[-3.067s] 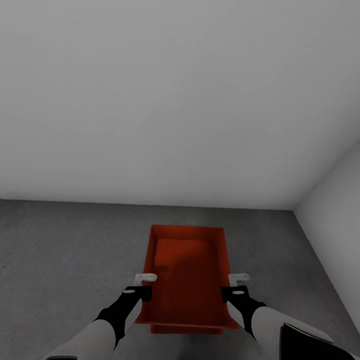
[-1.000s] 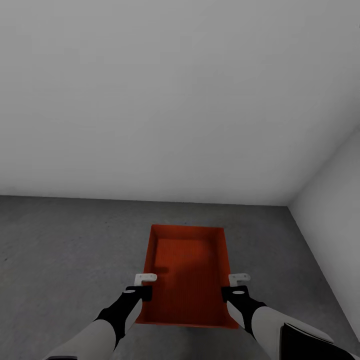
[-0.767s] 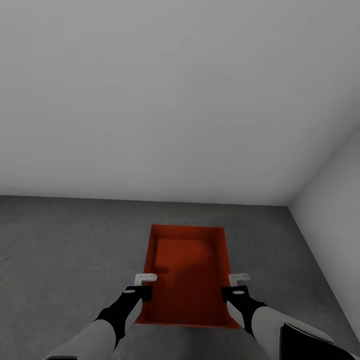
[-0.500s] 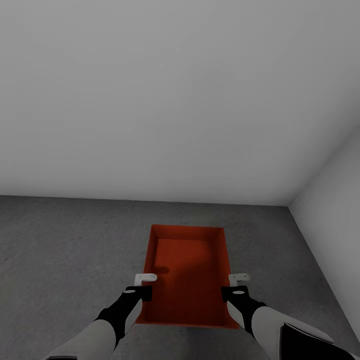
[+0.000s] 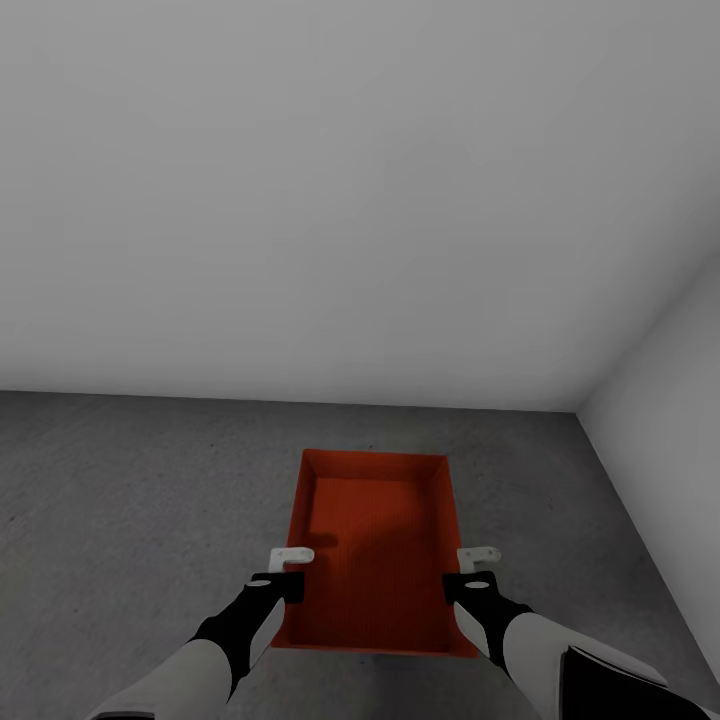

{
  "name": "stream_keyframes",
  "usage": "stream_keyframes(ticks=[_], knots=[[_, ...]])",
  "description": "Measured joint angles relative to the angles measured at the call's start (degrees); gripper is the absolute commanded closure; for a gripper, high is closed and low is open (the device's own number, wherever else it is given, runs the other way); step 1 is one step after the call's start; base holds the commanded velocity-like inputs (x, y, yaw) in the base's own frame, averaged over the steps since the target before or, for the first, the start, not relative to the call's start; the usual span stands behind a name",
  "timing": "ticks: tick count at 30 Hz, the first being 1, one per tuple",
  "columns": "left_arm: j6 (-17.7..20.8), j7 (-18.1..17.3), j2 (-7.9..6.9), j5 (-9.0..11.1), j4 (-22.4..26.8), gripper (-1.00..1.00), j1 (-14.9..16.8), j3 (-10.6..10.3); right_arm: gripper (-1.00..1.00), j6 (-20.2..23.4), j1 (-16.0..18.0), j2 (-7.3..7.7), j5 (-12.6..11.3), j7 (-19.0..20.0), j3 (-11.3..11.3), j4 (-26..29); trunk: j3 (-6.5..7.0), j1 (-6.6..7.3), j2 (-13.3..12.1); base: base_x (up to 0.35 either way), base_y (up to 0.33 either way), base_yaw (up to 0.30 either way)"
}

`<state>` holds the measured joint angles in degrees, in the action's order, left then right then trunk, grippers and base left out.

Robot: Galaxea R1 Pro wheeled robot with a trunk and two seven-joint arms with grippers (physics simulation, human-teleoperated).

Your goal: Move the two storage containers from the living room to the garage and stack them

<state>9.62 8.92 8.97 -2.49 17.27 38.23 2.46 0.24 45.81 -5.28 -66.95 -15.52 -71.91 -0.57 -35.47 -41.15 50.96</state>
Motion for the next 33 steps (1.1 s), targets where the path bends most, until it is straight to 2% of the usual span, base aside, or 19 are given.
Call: stream_keyframes(ticks=[20, 33], knots=[[-0.03, 0.06, 0.01, 0.09, 0.01, 1.0, 0.0, -0.08, 1.0, 0.02, 0.0, 0.07, -0.07, -0.02, -0.1, 0.12, 0.0, 0.0, 0.0, 0.0, 0.0, 0.0], [0.0, 0.09, 0.09, -0.04, 0.02, 1.0, 0.0, 0.07, 1.0, 0.19, 0.01, 0.27, -0.11, 0.0, -0.25, 0.4, -2.33, -2.85, 5.2, 0.0, 0.0, 0.0]])
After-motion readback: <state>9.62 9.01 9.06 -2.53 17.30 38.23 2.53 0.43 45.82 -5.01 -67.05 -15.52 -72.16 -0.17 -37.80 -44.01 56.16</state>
